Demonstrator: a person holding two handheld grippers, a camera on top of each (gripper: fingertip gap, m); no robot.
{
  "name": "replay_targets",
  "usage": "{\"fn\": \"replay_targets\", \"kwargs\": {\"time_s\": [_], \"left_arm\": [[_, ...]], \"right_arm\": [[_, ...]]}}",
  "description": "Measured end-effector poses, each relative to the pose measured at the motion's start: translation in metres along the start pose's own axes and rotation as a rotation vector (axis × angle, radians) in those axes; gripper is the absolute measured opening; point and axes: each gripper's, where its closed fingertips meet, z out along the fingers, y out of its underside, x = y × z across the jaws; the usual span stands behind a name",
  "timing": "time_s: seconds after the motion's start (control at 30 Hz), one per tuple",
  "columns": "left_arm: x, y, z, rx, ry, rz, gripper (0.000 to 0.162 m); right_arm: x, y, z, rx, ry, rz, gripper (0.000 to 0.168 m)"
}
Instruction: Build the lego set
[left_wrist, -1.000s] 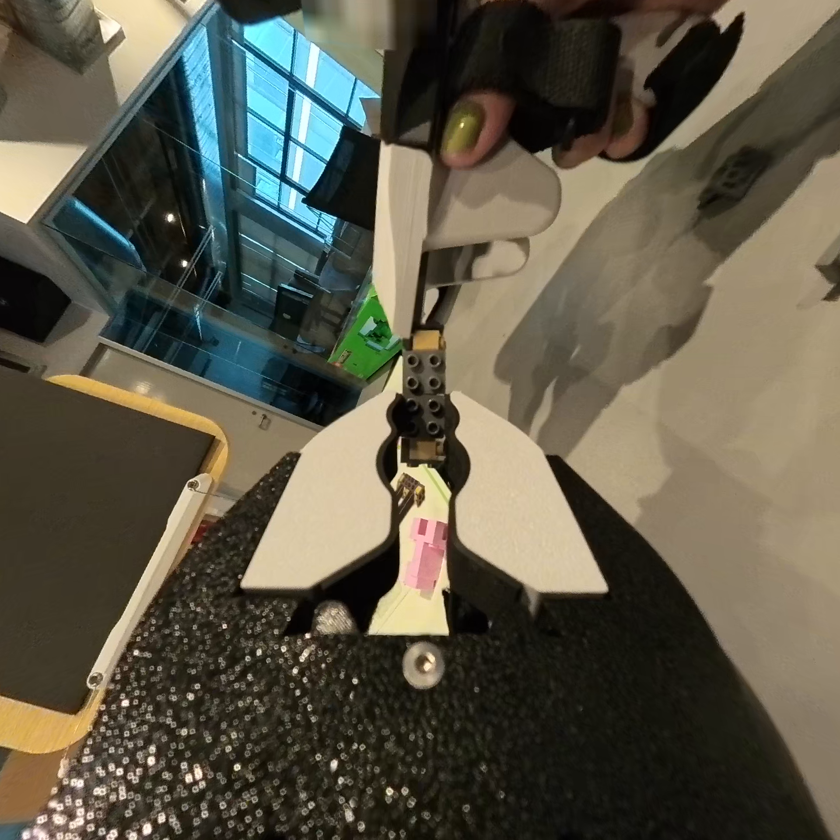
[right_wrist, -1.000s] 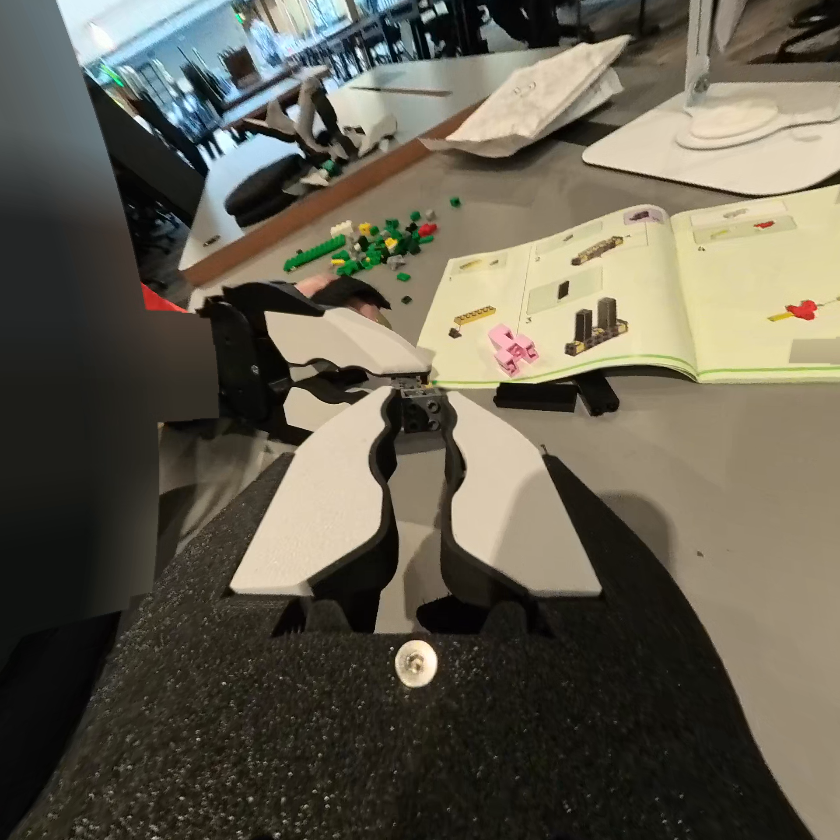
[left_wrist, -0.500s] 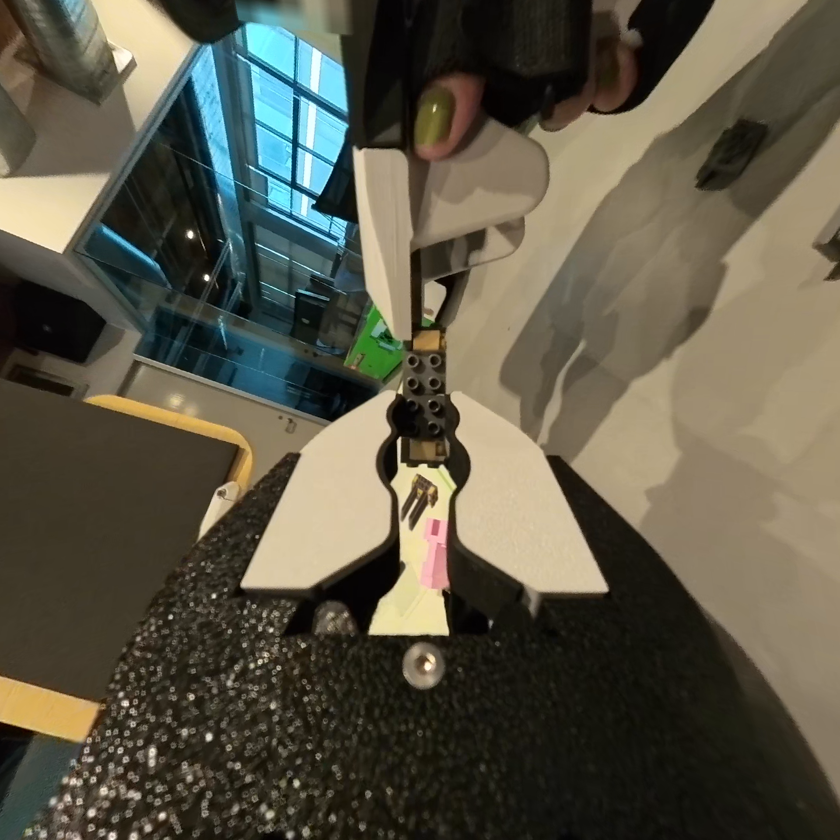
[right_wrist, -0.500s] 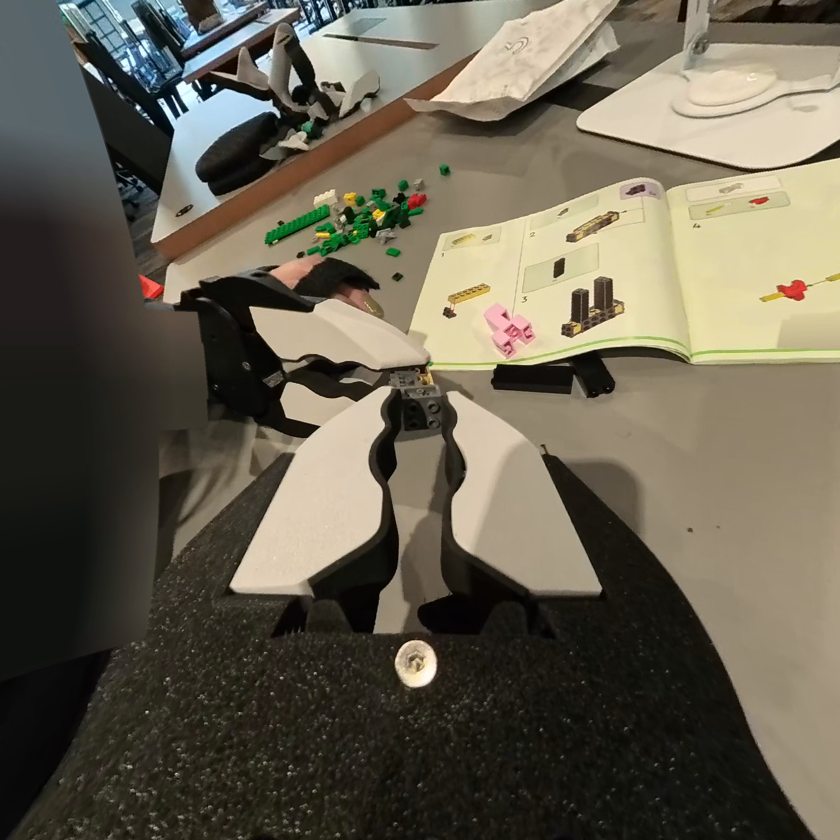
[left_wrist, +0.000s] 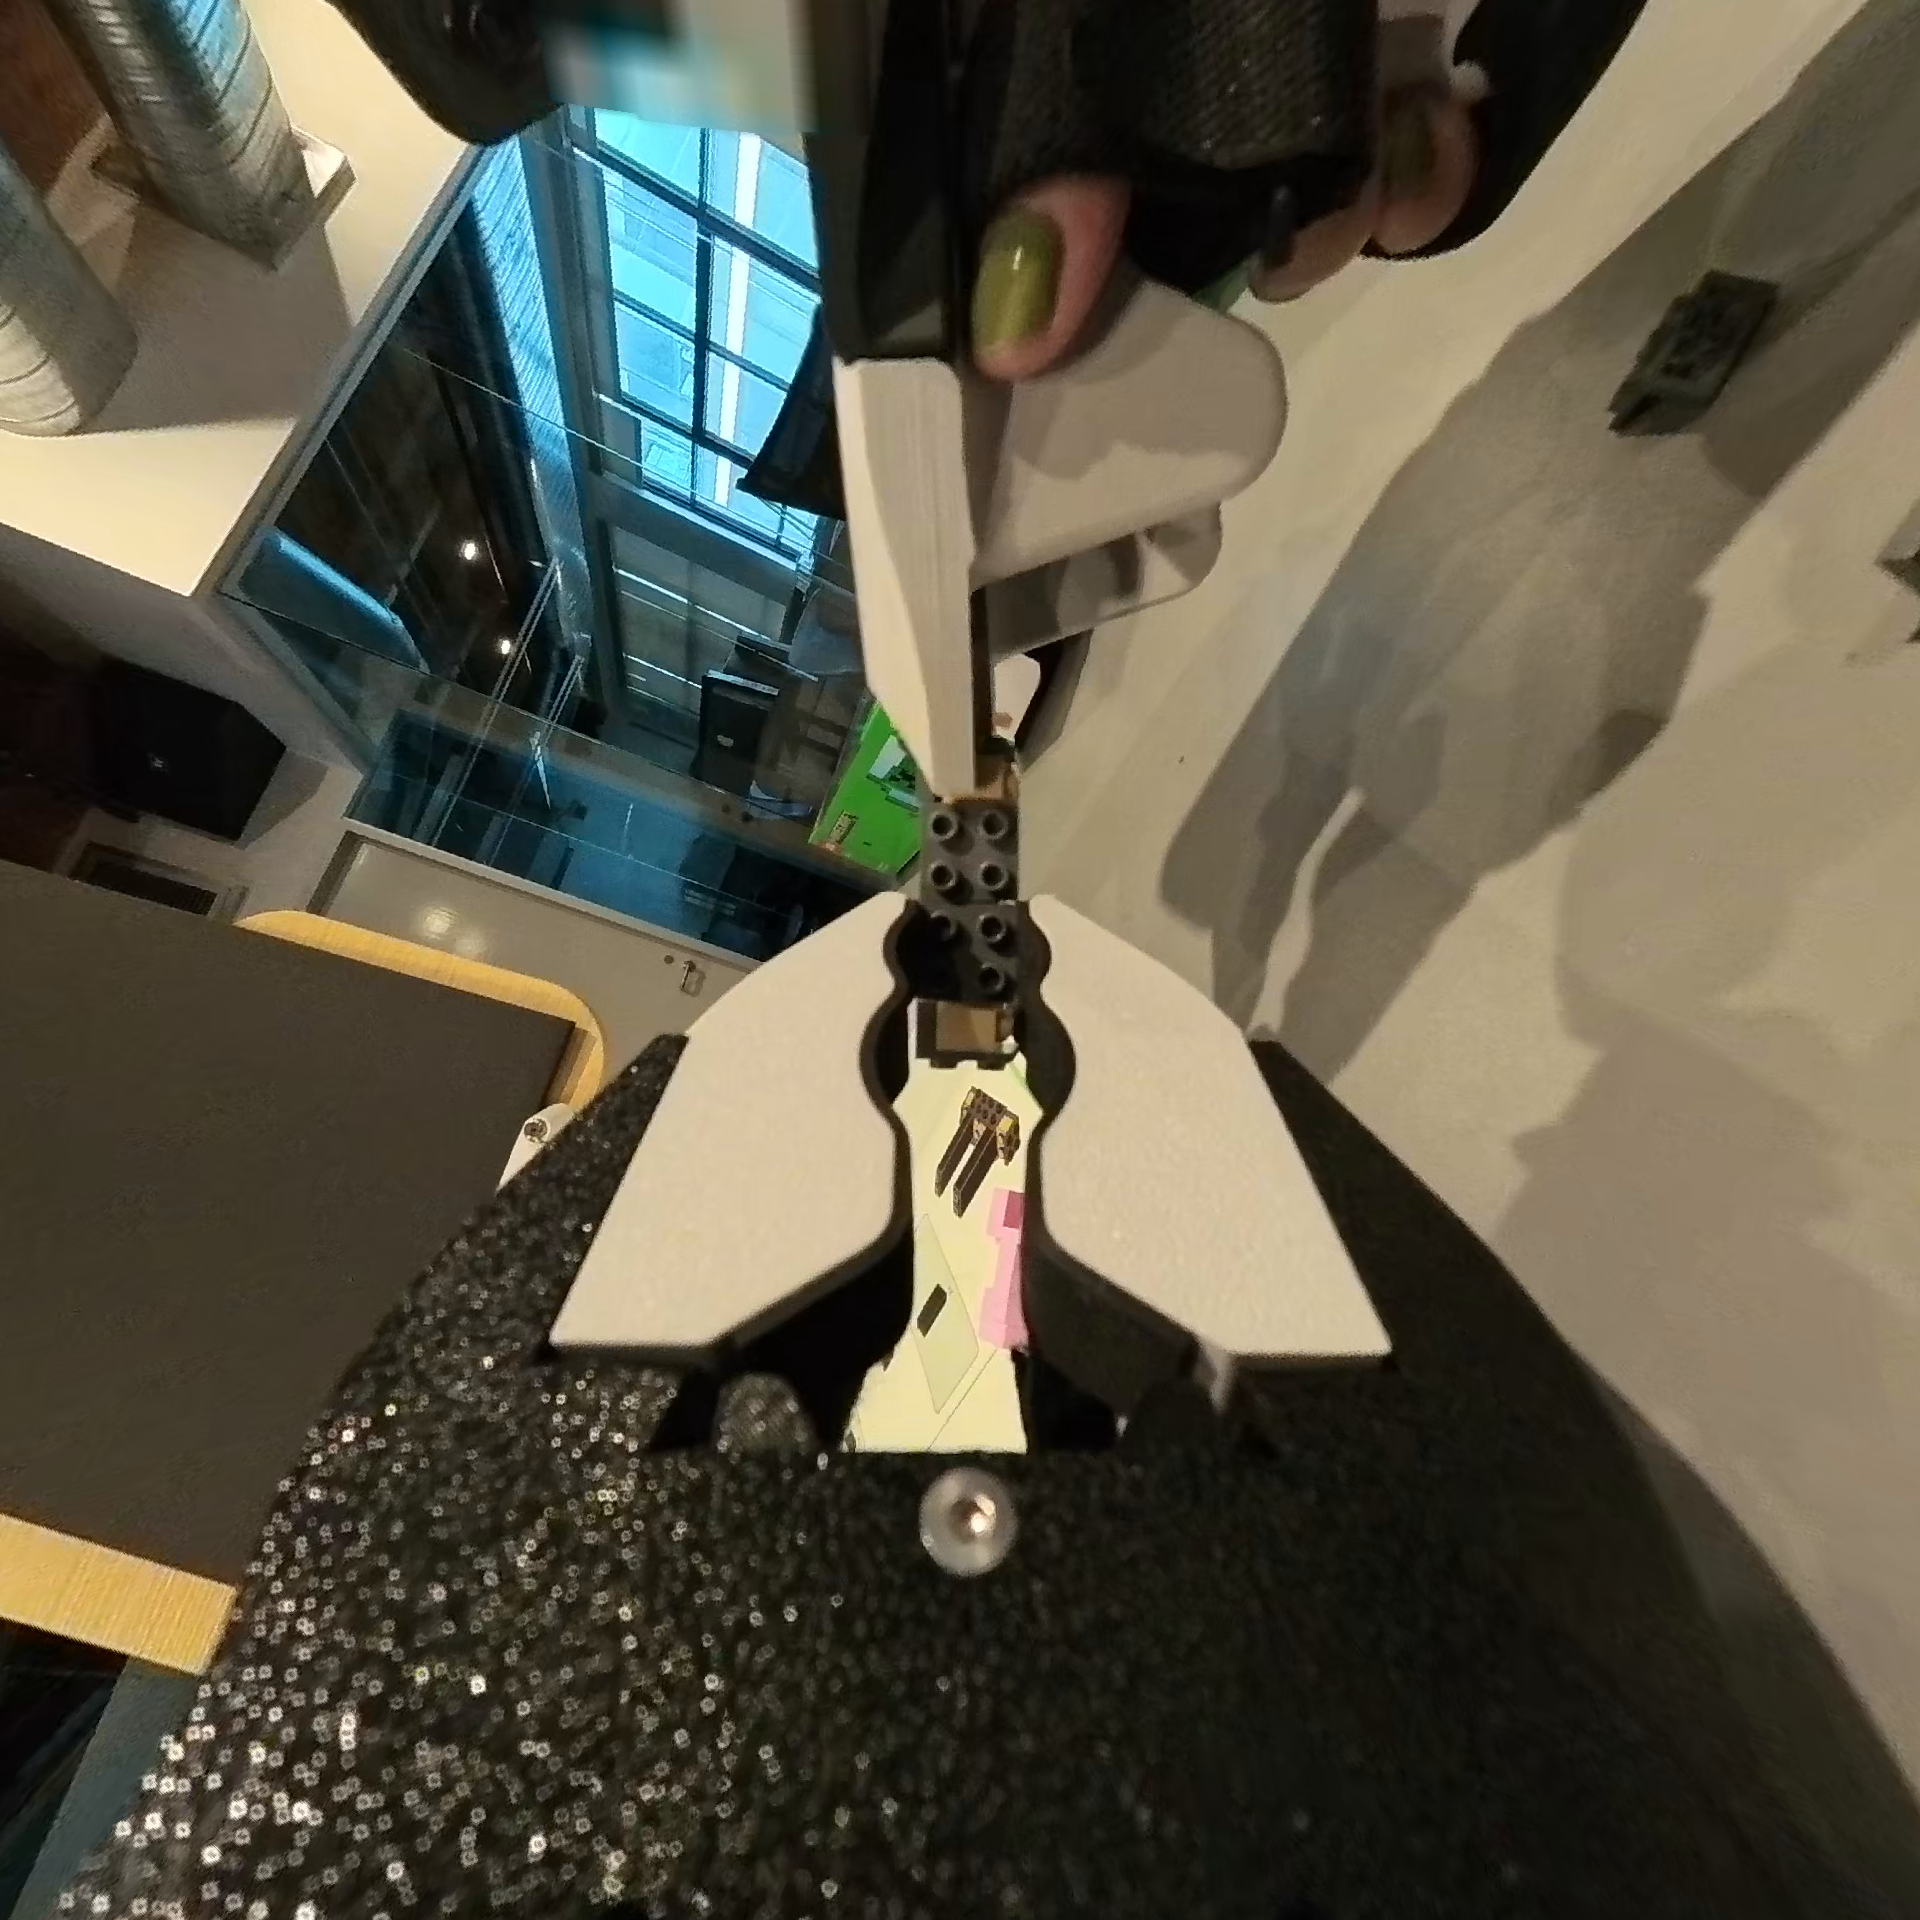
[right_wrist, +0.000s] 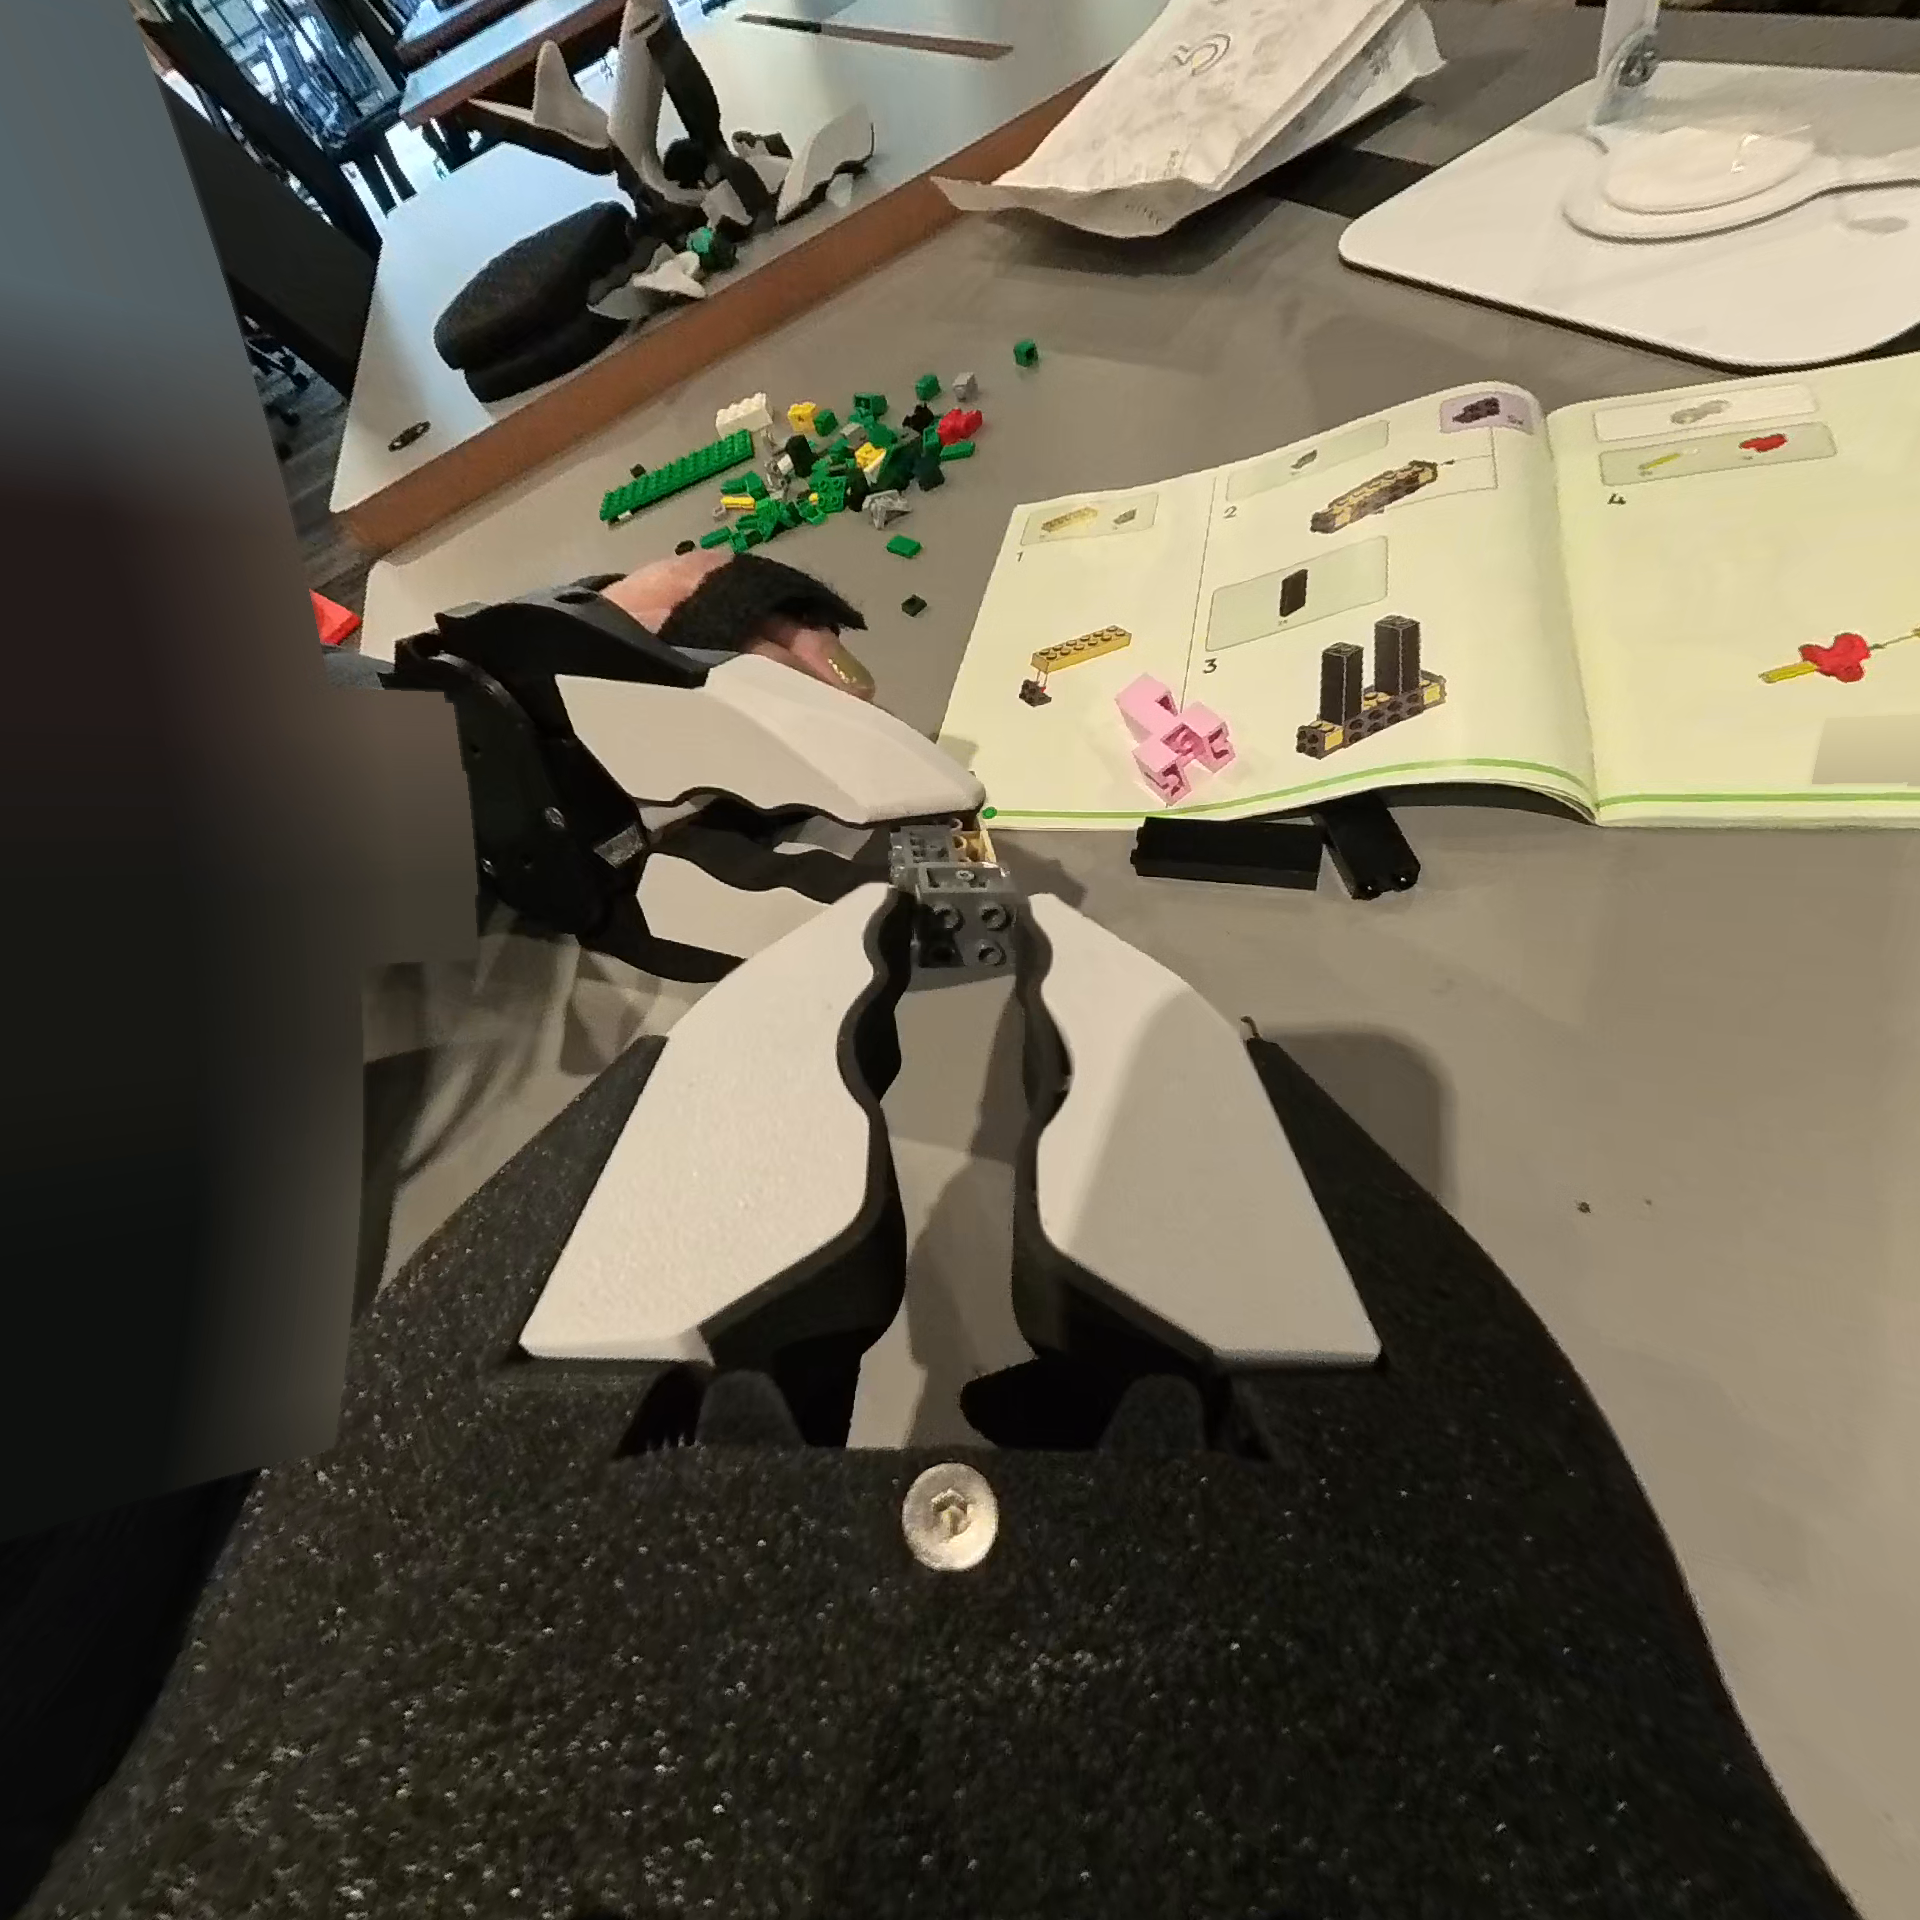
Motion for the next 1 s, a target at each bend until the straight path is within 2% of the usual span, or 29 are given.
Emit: {"fn": "replay_targets", "kwargs": {"time_s": [0.57,0.73,0.8,0.9,1.0], "left_arm": [[-0.002,0.0,-0.001,0.001,-0.014,-0.004,0.017],[-0.003,0.0,-0.001,0.0,-0.015,-0.005,0.017],[-0.003,0.0,-0.001,0.002,-0.017,-0.005,0.017],[-0.004,-0.001,-0.001,0.007,-0.023,0.001,0.017],[-0.004,-0.004,-0.002,0.016,-0.03,0.027,0.017]], "right_arm": [[0.009,-0.02,-0.02,0.139,0.048,0.044,0.039],[0.018,-0.019,-0.019,0.195,-0.009,0.267,0.039],[0.019,-0.023,-0.021,0.274,-0.061,0.405,0.047],[0.018,-0.027,-0.025,0.368,-0.158,0.613,0.049],[0.015,-0.015,-0.021,0.305,-0.178,0.707,0.047]]}}
